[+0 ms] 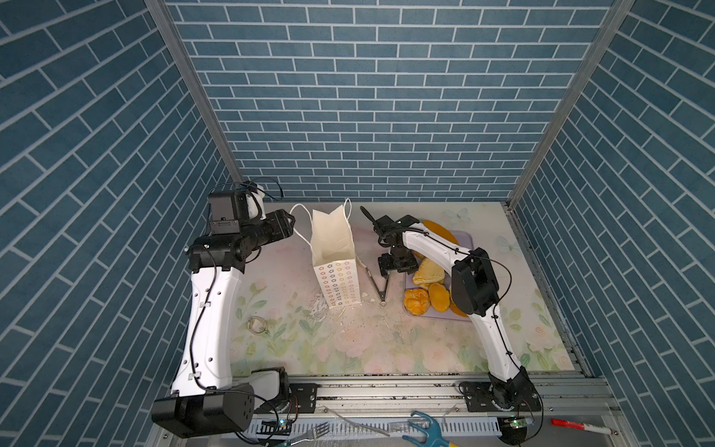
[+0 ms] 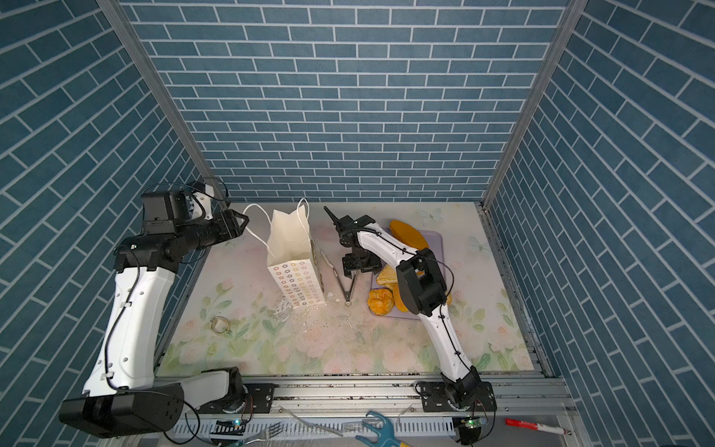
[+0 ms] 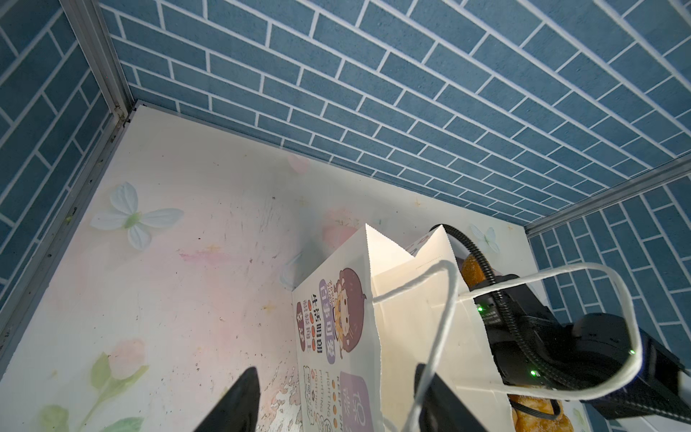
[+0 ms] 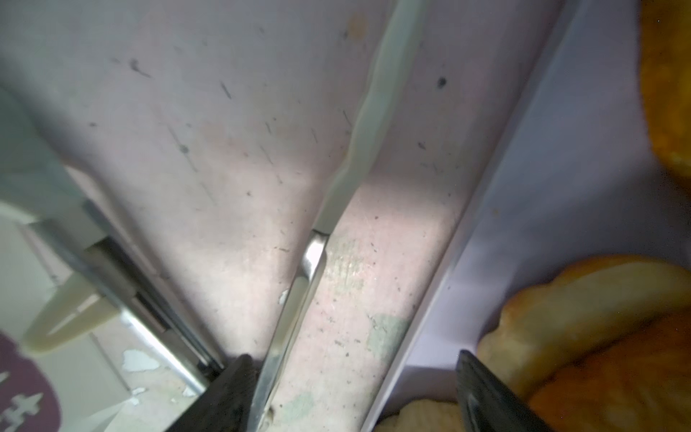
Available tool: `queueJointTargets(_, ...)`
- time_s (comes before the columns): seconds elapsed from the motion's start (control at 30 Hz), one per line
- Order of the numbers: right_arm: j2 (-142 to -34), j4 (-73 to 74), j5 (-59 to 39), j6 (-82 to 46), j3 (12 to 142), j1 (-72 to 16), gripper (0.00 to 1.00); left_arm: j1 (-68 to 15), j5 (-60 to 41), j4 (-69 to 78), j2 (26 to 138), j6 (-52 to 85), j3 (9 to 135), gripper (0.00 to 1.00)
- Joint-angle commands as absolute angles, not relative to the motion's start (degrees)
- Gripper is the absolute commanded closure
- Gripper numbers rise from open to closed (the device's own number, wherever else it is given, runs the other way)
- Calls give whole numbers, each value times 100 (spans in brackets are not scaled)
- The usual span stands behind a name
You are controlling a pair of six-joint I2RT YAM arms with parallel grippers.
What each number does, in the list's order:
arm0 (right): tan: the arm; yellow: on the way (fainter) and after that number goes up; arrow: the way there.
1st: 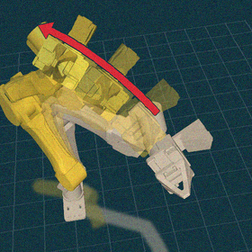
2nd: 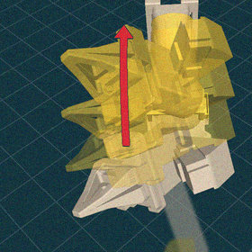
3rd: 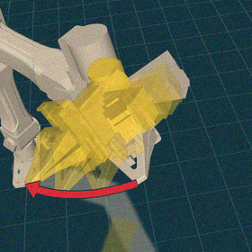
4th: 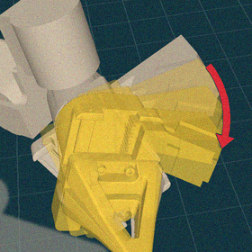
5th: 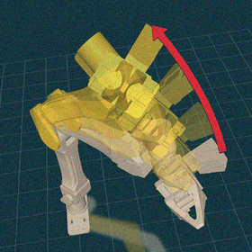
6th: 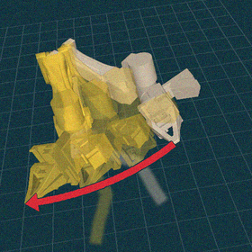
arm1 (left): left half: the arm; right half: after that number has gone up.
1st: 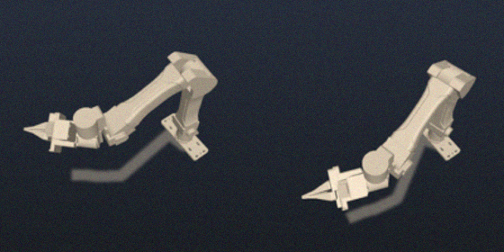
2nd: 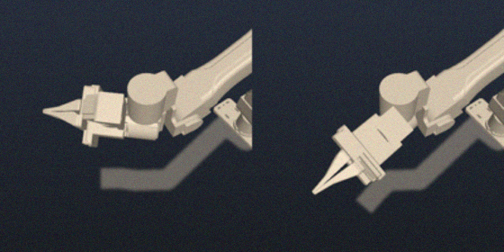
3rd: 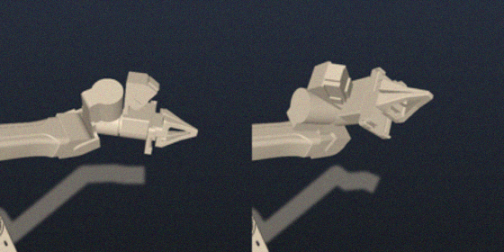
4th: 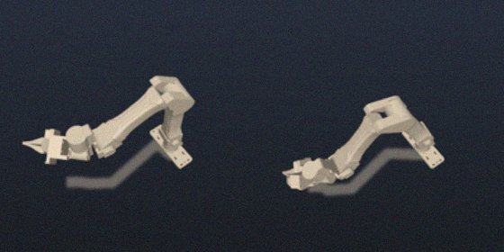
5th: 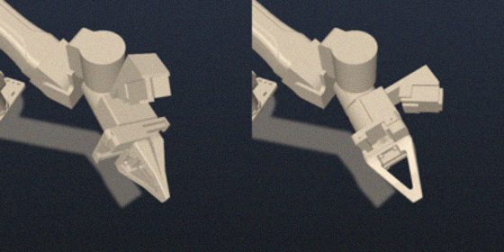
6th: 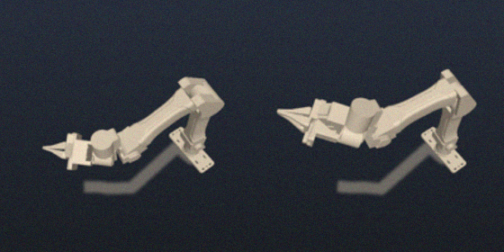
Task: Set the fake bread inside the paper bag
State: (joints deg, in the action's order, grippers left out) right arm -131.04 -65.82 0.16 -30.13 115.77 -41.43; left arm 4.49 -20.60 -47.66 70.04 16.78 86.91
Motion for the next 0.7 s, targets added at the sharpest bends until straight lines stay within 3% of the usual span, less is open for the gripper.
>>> queueJointTargets(0.0,-12604,-5923,-406,-3286,11280,-4172,12,474,-2067,-4698,6920,1682,8729,33)
queueJointTargets(0.43,-13428,-6574,-709,-3050,12135,-4426,8,475,-2092,-4663,6909,1647,8649,33)
queueJointTargets(0.5,-13588,-6714,-712,-3083,12263,-4422,2,475,-2090,-4659,6912,1635,8625,33)
queueJointTargets(0.67,-13935,-7024,-764,-3067,12650,-4423,4,475,-2083,-4648,6917,1638,8613,33)
